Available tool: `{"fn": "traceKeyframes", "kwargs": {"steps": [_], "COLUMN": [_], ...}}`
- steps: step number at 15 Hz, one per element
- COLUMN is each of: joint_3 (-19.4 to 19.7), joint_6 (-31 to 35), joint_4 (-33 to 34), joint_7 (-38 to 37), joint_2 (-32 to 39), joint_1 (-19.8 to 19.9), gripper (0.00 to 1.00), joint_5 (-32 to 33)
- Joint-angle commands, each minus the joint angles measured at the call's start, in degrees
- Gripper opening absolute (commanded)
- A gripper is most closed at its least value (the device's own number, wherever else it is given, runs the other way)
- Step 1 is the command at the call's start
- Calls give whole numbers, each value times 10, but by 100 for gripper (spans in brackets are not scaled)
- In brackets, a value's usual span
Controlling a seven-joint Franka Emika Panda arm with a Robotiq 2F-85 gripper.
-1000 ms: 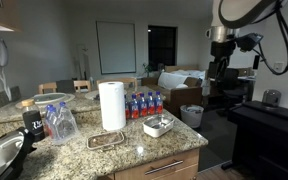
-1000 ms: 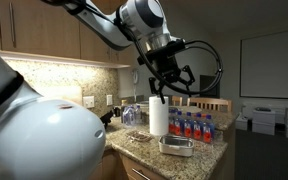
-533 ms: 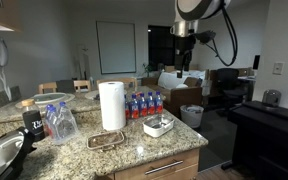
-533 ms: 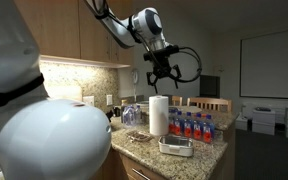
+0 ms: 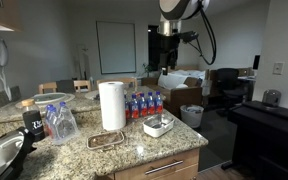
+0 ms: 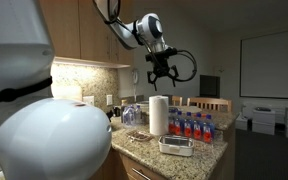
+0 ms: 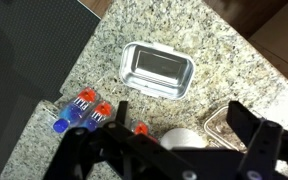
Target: Put the container on top of the lid
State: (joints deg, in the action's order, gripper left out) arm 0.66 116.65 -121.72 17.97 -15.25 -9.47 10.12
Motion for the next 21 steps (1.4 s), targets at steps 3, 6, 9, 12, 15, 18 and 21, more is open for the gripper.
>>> {"fn": "traceKeyframes", "kwargs": {"steps": [3, 6, 9, 12, 15, 18, 21], "joint_3": [-13, -7, -3, -11, -18, -26, -41], "joint_6": [-19, -26, -41, -56, -69, -78, -50], "joint_4": [21, 32, 61, 89, 109, 122, 120], "joint_7": [12, 55, 149, 205, 212, 202, 192], "joint_2": [33, 64, 106, 144, 184, 225, 251], "joint_1": [17, 13, 12, 19, 28, 36, 39], "gripper": [100, 100, 100, 100, 100, 100, 100], "joint_5": [-12, -32, -80, -104, -99, -101, -104]}}
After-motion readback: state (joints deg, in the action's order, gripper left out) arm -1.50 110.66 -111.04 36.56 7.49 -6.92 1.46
